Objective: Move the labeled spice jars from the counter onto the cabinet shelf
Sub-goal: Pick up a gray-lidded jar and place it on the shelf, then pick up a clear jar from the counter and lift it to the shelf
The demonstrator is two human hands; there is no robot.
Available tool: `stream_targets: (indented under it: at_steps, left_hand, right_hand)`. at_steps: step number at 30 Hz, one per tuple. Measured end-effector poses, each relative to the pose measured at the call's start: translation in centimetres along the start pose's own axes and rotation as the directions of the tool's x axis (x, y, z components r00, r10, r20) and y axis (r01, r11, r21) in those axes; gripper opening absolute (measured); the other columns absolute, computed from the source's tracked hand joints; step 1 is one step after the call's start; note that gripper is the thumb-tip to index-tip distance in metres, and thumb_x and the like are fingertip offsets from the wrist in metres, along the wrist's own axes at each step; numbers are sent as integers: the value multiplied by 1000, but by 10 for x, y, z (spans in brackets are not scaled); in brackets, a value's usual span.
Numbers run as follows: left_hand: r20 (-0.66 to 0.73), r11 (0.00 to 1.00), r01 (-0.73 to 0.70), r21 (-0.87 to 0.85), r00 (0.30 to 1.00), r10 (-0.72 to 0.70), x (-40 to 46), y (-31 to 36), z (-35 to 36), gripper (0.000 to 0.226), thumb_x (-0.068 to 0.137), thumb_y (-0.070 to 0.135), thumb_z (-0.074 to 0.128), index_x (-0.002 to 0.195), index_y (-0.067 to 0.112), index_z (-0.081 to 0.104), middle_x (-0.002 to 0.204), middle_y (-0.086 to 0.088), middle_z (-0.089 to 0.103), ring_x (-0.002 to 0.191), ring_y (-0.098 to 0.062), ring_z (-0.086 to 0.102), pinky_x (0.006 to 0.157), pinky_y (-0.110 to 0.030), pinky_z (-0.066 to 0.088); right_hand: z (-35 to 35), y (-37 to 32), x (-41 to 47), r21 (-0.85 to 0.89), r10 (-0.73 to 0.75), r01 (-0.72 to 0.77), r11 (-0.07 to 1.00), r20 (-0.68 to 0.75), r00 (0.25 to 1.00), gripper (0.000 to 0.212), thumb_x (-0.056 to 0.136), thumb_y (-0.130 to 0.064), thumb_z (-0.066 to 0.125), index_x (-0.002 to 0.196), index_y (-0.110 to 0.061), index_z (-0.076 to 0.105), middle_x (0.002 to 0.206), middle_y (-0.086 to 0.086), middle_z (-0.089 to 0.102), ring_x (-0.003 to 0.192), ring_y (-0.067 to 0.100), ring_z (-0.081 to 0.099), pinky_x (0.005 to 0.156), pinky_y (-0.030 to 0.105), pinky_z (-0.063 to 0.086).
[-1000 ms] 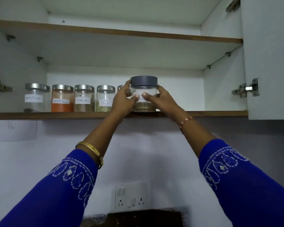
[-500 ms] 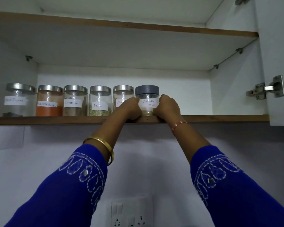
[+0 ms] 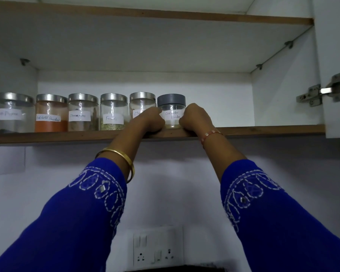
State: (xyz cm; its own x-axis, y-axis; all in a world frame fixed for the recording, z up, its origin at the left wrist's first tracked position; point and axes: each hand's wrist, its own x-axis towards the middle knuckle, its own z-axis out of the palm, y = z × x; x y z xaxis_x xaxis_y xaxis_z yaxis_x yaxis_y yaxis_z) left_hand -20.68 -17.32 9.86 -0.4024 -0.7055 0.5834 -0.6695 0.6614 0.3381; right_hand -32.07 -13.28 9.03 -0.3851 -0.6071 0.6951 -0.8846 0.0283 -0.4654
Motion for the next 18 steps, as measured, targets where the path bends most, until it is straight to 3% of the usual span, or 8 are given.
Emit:
stream_targets:
  at_steps: [2,5,8,10,14,18]
  left_hand:
    - [-88,1000,-16,-22,996,14,-4,-1,4,48,92,4,41,139,7,38,144,-17,41,131,-30,41,105,-34,35]
    - [-299,1000,-3,19,954,9,-15,-3,12,38,91,6,41,126,7,54,129,-17,56,119,-31,52,94,-35,42]
    - [-439,989,-44,144,892,104,-35,-5,20,34,90,6,41,119,4,58,115,-19,63,107,-34,59,85,-36,45]
    - [-473,976,-165,144,854,214,-48,-11,26,35,91,6,39,121,3,57,114,-20,63,104,-34,60,84,-37,45]
    - [-539,933,-358,-25,791,289,-87,-22,45,36,90,8,37,119,0,58,116,-20,62,107,-32,56,94,-36,45]
    - [-524,891,-353,-287,836,162,-150,-29,78,34,95,8,40,126,2,53,130,-14,55,122,-23,49,97,-10,26]
  right_hand:
    - [-1,2,-6,-5,-28,27,1000,-22,999,6,87,-7,49,83,-6,53,108,18,60,109,33,56,72,28,37]
    - [2,4,-23,-76,-133,123,989,-134,982,29,90,-9,47,115,-1,58,117,18,62,110,32,56,82,31,43]
    - [7,14,-40,-203,-293,248,947,-231,928,27,93,-8,39,106,3,60,107,21,65,98,33,58,74,31,39]
    - [8,21,-52,-216,-342,291,932,-253,905,28,94,-7,37,105,3,60,106,22,64,98,34,57,79,32,38]
    - [13,39,-96,-202,-415,365,909,-352,839,30,88,-2,46,112,8,60,115,28,62,110,41,56,97,38,43]
    - [38,68,-167,-114,-305,283,952,-297,905,40,92,-11,43,127,4,53,133,23,53,129,36,46,108,31,26]
